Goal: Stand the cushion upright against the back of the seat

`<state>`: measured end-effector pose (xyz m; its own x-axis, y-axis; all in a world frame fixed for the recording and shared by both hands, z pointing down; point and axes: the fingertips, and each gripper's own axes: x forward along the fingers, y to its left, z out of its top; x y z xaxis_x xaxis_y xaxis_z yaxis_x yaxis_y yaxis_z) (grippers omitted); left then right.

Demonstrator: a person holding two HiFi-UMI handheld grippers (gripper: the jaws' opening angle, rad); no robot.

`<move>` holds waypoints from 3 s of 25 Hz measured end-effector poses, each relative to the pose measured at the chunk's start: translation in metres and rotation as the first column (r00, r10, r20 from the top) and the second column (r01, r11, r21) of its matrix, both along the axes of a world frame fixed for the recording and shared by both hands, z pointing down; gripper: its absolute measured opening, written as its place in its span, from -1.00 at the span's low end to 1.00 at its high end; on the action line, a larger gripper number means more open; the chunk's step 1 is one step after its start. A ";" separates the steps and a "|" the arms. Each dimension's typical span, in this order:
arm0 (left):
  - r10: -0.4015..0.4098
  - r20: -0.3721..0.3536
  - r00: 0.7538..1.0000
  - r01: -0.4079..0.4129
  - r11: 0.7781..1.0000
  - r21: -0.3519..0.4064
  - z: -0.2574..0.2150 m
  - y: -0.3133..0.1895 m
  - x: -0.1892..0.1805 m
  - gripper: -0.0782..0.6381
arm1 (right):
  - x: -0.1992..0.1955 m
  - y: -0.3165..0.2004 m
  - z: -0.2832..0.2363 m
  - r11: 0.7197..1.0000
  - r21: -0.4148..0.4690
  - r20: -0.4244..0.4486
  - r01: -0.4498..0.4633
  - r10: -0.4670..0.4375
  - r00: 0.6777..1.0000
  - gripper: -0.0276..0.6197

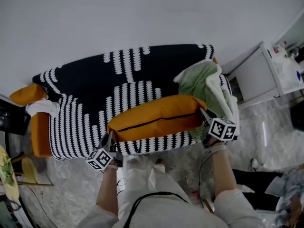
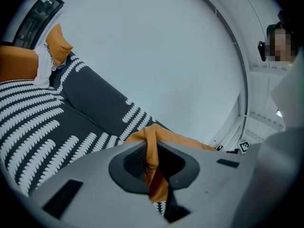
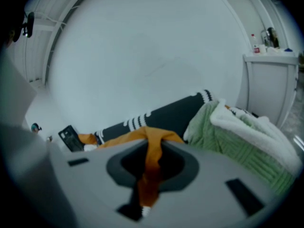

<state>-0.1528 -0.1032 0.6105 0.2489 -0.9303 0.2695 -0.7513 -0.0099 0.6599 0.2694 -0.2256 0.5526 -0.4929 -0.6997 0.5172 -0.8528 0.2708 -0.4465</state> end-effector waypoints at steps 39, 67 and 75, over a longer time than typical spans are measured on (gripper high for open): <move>0.119 -0.054 0.991 -0.121 0.992 -0.033 0.023 -0.203 -0.112 -0.64 | -0.097 -0.158 0.073 0.967 -0.191 -0.073 -0.168 0.157 0.985 -0.73; 0.074 -0.075 0.994 -0.073 0.997 0.015 0.029 -0.304 -0.130 -0.64 | -0.121 -0.293 0.103 0.966 -0.184 -0.155 -0.182 0.154 0.976 -0.72; 0.073 -0.082 0.994 -0.071 0.997 0.033 0.034 -0.316 -0.132 -0.64 | -0.118 -0.301 0.109 0.963 -0.170 -0.155 -0.209 0.183 0.971 -0.72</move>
